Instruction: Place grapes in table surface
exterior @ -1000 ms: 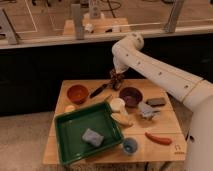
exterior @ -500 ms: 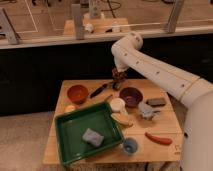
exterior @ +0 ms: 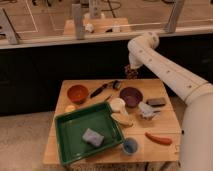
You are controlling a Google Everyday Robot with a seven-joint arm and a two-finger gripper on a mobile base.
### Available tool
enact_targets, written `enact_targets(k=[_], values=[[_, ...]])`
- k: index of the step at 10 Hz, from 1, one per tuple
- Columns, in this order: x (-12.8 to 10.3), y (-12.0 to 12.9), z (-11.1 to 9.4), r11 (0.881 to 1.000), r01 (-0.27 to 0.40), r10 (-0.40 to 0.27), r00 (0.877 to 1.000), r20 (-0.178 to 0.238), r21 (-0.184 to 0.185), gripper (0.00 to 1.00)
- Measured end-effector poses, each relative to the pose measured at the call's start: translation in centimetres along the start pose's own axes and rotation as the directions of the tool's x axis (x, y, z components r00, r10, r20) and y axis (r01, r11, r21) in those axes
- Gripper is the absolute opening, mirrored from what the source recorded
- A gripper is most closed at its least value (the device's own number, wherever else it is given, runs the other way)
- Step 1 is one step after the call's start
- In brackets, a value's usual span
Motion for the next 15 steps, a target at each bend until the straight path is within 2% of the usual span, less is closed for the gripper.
enact_targets(k=[2, 4, 6, 8, 10, 15], values=[[5.5, 0.3, 1.1, 0.996, -0.093, 0.093, 0.996, -0.004, -0.003, 0.00], [9.6, 0.8, 2.1, 0.985, -0.173, 0.173, 0.985, -0.005, -0.023, 0.00], [12.1, 1.5, 3.4, 0.970, -0.237, 0.237, 0.971, 0.000, -0.047, 0.00], [12.7, 2.4, 4.6, 0.961, -0.266, 0.268, 0.963, 0.013, -0.072, 0.02], [12.7, 3.2, 5.6, 0.959, -0.269, 0.271, 0.962, 0.015, -0.087, 0.18], [13.2, 4.9, 6.9, 0.954, -0.279, 0.283, 0.959, 0.022, -0.113, 0.70]])
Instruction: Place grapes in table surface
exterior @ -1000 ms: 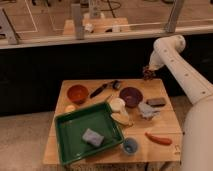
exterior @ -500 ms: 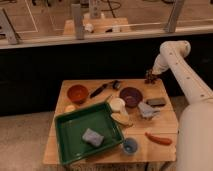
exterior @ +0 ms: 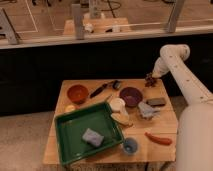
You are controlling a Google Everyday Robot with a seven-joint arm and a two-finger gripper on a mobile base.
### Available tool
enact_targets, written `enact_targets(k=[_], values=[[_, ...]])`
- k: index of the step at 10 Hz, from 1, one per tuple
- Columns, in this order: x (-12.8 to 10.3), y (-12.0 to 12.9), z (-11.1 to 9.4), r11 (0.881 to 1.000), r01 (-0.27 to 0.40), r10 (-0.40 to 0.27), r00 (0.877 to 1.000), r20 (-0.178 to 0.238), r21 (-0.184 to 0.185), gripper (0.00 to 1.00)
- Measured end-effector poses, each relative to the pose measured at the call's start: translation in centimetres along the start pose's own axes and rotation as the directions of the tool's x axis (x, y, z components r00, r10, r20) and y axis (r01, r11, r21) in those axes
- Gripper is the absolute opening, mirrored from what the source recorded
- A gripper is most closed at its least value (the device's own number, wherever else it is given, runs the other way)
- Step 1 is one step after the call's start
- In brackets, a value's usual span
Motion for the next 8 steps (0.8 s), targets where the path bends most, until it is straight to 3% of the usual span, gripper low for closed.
enact_targets(k=[2, 8], values=[[0.3, 0.8, 0.6, 1.000, -0.013, 0.013, 1.000, 0.020, -0.001, 0.80], [-1.0, 1.0, 0.0, 1.000, -0.012, 0.010, 0.997, 0.074, 0.024, 0.80]])
